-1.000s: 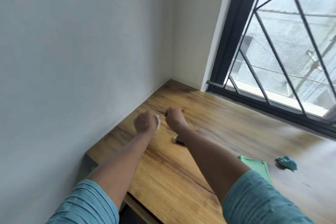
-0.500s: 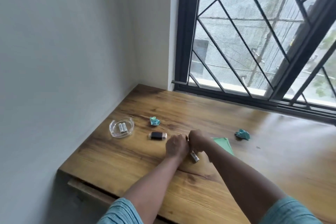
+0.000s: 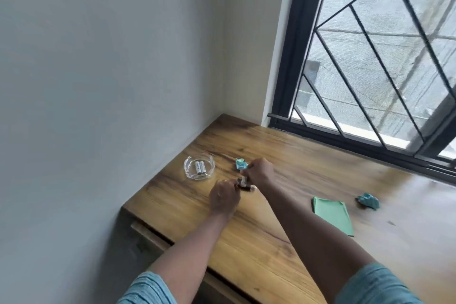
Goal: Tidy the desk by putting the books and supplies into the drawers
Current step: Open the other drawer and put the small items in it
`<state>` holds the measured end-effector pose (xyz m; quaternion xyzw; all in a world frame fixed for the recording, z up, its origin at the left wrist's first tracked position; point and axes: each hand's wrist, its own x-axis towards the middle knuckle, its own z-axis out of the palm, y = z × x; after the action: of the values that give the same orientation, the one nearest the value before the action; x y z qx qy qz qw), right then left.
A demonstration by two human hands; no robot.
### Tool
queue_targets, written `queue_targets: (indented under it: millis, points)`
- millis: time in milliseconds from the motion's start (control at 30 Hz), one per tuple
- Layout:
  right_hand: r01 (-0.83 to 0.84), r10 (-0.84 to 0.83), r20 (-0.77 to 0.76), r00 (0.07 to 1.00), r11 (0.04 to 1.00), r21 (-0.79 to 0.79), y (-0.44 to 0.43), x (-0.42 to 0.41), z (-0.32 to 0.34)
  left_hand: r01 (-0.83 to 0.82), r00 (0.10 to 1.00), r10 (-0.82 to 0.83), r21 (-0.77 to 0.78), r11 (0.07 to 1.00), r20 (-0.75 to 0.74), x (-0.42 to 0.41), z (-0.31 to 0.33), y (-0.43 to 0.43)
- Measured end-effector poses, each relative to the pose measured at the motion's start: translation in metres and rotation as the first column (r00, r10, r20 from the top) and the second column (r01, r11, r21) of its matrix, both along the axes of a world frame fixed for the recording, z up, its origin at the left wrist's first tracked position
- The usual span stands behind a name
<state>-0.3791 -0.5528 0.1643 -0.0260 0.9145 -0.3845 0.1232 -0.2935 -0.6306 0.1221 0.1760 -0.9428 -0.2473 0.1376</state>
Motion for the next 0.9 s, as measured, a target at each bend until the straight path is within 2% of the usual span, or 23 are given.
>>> queue_targets:
  millis: [100, 233, 433, 667, 900]
  points:
    - [0.017, -0.012, 0.029, 1.000, 0.986, -0.169, -0.039, 0.000, 0.002, -0.112, 0.994, 0.112, 0.045, 0.993, -0.016, 0.006, 0.004, -0.034]
    - [-0.063, 0.062, -0.015, 0.998, 0.976, -0.207, -0.089, -0.001, 0.005, -0.225, 0.973, 0.228, 0.068, 0.972, -0.044, 0.009, 0.004, -0.078]
    - [-0.240, 0.238, -0.079, 0.968, 0.970, -0.020, -0.144, -0.004, 0.000, -0.317, 0.947, 0.322, 0.157, 0.935, -0.005, 0.004, 0.003, -0.123]
    - [-0.283, 0.301, -0.105, 0.948, 0.946, 0.161, -0.168, -0.013, -0.020, -0.331, 0.944, 0.328, 0.137, 0.934, 0.046, -0.012, -0.006, -0.142]
    - [-0.334, 0.363, -0.083, 0.928, 0.911, 0.241, -0.170, -0.025, -0.031, -0.318, 0.948, 0.313, 0.154, 0.935, 0.059, -0.028, -0.009, -0.145]
